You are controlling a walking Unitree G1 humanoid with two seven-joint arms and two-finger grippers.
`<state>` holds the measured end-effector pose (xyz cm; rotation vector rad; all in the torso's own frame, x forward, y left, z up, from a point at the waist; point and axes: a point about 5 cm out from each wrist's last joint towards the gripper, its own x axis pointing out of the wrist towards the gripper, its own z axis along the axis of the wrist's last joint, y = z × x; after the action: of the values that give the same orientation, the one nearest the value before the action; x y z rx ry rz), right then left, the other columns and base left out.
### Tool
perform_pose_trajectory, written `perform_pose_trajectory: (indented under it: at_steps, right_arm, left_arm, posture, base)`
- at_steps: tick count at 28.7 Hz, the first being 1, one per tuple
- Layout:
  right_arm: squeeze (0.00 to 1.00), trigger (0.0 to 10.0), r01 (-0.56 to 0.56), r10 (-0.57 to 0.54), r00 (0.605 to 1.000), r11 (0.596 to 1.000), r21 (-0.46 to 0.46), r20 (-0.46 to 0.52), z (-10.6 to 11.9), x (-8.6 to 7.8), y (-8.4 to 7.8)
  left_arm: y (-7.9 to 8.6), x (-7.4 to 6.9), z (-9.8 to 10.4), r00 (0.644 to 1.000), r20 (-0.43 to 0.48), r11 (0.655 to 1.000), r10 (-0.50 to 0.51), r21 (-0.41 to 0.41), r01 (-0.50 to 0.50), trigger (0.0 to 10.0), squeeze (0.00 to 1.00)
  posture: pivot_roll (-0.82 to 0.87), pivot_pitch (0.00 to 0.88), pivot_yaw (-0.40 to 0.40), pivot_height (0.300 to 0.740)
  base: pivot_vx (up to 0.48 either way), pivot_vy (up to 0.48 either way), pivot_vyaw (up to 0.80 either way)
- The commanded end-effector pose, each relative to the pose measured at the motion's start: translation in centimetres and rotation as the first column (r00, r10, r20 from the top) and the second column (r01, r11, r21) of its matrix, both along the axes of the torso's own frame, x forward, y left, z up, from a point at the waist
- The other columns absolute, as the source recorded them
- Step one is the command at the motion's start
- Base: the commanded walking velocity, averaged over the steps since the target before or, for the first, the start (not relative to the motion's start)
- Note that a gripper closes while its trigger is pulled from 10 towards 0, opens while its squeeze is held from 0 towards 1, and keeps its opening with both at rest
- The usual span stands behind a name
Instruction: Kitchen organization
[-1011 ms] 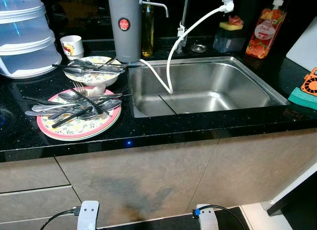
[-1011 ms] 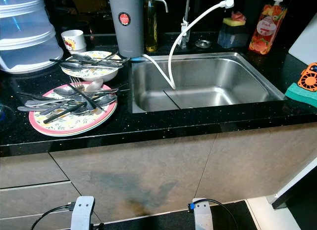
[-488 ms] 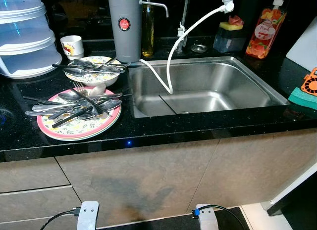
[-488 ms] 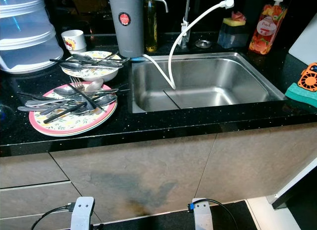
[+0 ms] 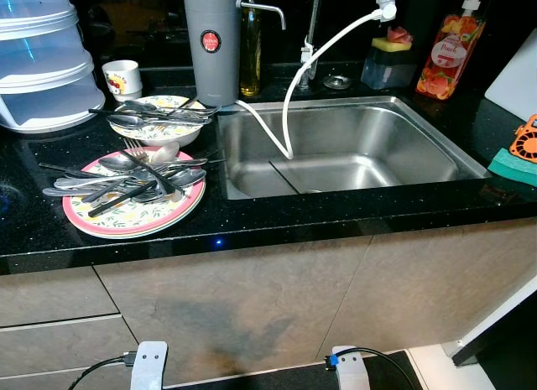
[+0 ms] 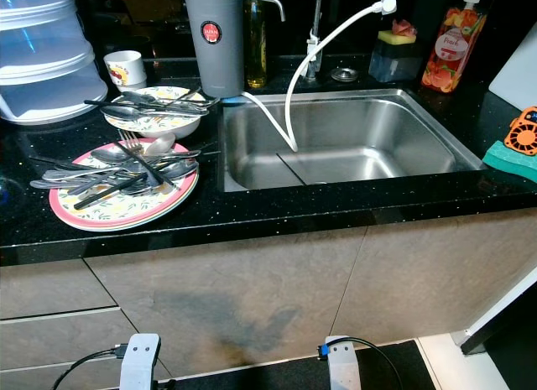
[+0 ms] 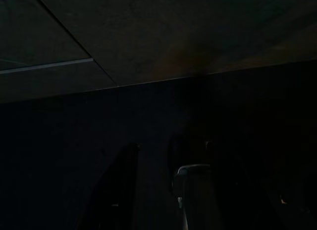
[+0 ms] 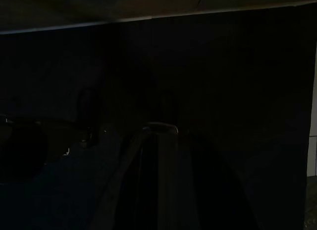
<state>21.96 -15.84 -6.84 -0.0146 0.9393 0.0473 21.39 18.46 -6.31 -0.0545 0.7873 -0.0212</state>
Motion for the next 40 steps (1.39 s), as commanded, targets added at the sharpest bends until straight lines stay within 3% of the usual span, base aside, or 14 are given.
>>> perform_pose_trajectory:
  at_steps: [1, 40]
  right_arm:
    - [0.0, 10.0, -0.013, 0.013, 1.0, 1.0, -0.005, -0.02, -0.28, -0.44, 0.0]
    - [0.0, 10.0, -0.041, 0.041, 0.999, 0.999, -0.023, -0.02, -0.3, -0.52, -0.27]
  left_arm:
    - [-0.1, -0.82, -0.5, 1.0, -0.023, 1.0, 0.006, -0.002, -0.006, 10.0, 0.0]
    - [-0.33, -1.11, -0.68, 1.0, -0.025, 1.0, 0.014, -0.006, -0.015, 10.0, 0.0]
  posture:
    - [-0.01, 0.108, 0.004, 0.74]
    - [-0.02, 0.096, -0.011, 0.74]
  base:
    - [0.0, 0.0, 0.0]
    - [0.0, 0.0, 0.0]
